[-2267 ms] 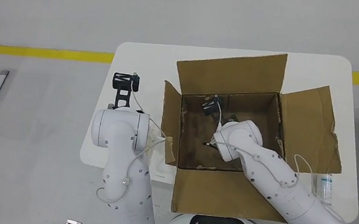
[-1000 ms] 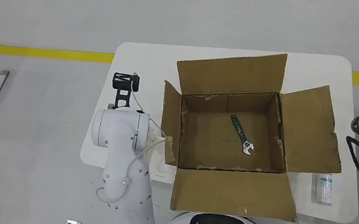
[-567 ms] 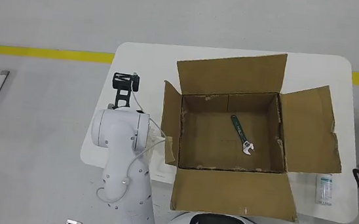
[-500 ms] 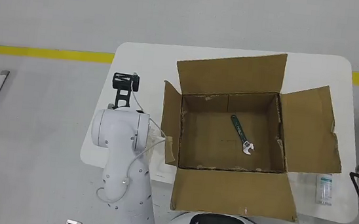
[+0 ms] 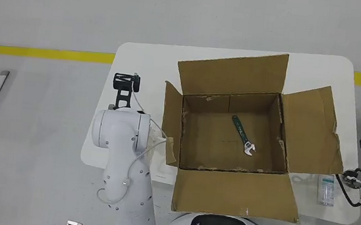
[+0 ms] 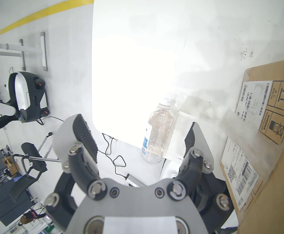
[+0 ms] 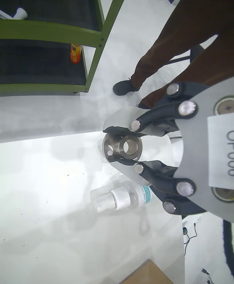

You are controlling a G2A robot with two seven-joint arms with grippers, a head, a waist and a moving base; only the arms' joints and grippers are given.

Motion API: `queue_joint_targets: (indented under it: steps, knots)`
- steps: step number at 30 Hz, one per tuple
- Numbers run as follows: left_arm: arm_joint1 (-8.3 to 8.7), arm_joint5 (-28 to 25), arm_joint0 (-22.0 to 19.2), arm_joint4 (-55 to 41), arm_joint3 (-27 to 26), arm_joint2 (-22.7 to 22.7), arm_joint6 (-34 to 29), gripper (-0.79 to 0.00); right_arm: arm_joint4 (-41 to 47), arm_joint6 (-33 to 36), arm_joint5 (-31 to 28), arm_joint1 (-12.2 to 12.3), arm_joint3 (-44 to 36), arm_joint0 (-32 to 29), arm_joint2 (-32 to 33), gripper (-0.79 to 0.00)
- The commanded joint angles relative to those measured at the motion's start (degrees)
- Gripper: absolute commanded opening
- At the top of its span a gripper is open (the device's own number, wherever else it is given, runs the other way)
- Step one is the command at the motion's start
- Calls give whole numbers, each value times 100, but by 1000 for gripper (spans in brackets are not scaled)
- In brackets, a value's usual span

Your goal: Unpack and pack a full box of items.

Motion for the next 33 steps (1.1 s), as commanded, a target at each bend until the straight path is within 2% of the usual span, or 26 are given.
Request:
queue_joint_targets:
  steps: [1, 5, 7, 10, 11, 14, 16, 21, 26, 30, 33]
  knots:
    - [0, 0, 0, 0, 0, 0, 0, 0, -2, 1, -16, 7, 42, 31, -45, -785]
    - [0, 0, 0, 0, 0, 0, 0, 0, -48, 37, -16, 16, 119, 74, -175, -785]
    - [0, 0, 0, 0, 0, 0, 0, 0, -72, 57, -8, 20, 174, 90, -241, -723]
    - [0, 0, 0, 0, 0, 0, 0, 0, -113, 76, 47, 24, 223, 115, -316, -696]
    - [0, 0, 0, 0, 0, 0, 0, 0, -121, 92, 72, 25, 227, 116, -333, -619]
    - [0, 0, 0, 0, 0, 0, 0, 0, -173, 143, 112, 29, 199, 112, -387, -585]
    - [0, 0, 0, 0, 0, 0, 0, 0, -195, 174, 141, 31, 178, 104, -412, -523]
    - [0, 0, 0, 0, 0, 0, 0, 0, -251, 260, 203, 37, 74, 77, -454, -502]
    - [0, 0, 0, 0, 0, 0, 0, 0, -255, 275, 439, 40, -462, 51, -287, -508]
    - [0, 0, 0, 0, 0, 0, 0, 0, -203, 232, 564, 58, -1479, 128, 112, -539]
    - [0, 0, 0, 0, 0, 0, 0, 0, -89, -5, 374, 98, -1637, 499, 262, -696]
